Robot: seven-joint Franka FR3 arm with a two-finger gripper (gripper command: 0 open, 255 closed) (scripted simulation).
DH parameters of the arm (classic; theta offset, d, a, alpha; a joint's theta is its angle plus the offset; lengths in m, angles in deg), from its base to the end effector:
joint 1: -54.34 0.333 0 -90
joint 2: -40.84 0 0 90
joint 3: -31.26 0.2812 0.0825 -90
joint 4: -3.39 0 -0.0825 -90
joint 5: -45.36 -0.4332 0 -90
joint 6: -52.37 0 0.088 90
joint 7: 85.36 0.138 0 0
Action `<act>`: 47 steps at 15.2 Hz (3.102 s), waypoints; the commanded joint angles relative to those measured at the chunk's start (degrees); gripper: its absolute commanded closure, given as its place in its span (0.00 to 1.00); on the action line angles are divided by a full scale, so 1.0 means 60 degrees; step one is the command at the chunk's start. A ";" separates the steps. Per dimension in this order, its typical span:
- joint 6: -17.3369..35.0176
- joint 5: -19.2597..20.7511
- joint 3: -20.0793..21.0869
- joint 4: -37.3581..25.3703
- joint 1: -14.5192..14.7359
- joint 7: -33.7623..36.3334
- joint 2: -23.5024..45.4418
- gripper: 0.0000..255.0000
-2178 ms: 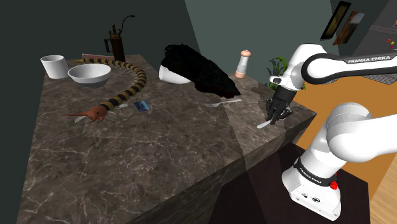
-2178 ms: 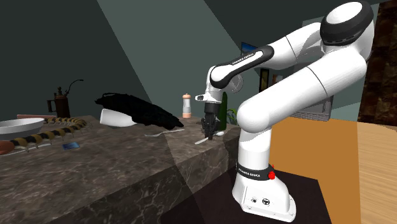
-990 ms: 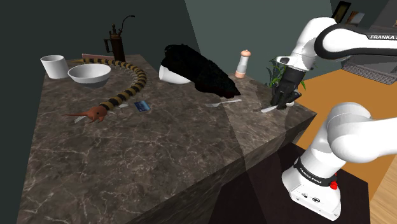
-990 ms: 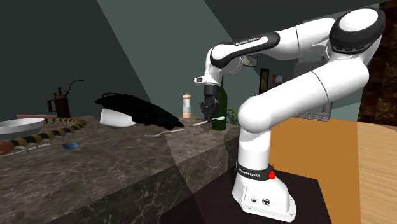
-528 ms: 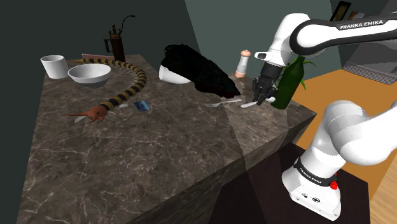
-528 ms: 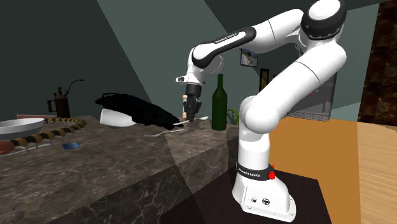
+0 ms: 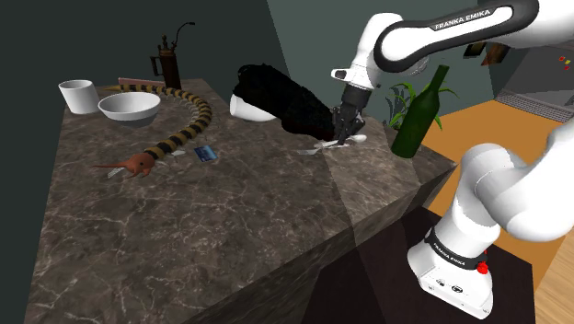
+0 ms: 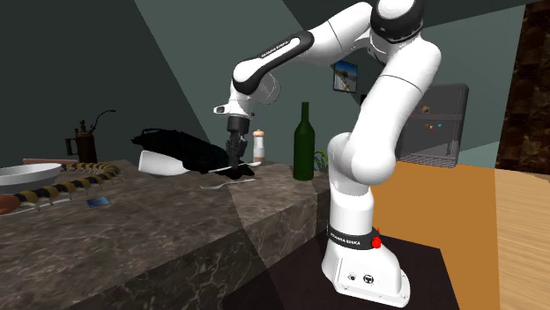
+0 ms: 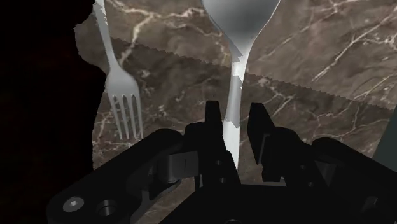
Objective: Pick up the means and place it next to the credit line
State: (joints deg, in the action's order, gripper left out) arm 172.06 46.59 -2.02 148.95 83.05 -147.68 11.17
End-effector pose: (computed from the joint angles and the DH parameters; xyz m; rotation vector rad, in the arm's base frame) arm 0.4567 -0.0108 0.3373 -2.4981 -1.5010 -0.1903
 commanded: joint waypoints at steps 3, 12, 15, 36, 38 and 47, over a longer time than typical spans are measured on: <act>0.0313 -0.0869 -0.0213 -0.1202 0.0854 -0.0131 0.1585 1.00; -0.0066 -0.3214 -0.0511 -0.4527 0.1831 -0.0872 0.5236 1.00; -0.0470 -0.3956 -0.0413 -0.5854 0.1746 -0.1047 0.6468 1.00; 0.0020 -0.5619 0.0244 -0.7527 0.1112 -0.1746 0.9218 1.00; 0.0020 -0.5619 0.0245 -0.7528 0.1111 -0.1746 0.9218 1.00; 0.0087 -0.5673 0.0275 -0.7527 0.1088 -0.1790 0.9300 0.00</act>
State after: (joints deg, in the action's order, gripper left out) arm 172.57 12.58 -0.37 103.74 89.69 -158.39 66.67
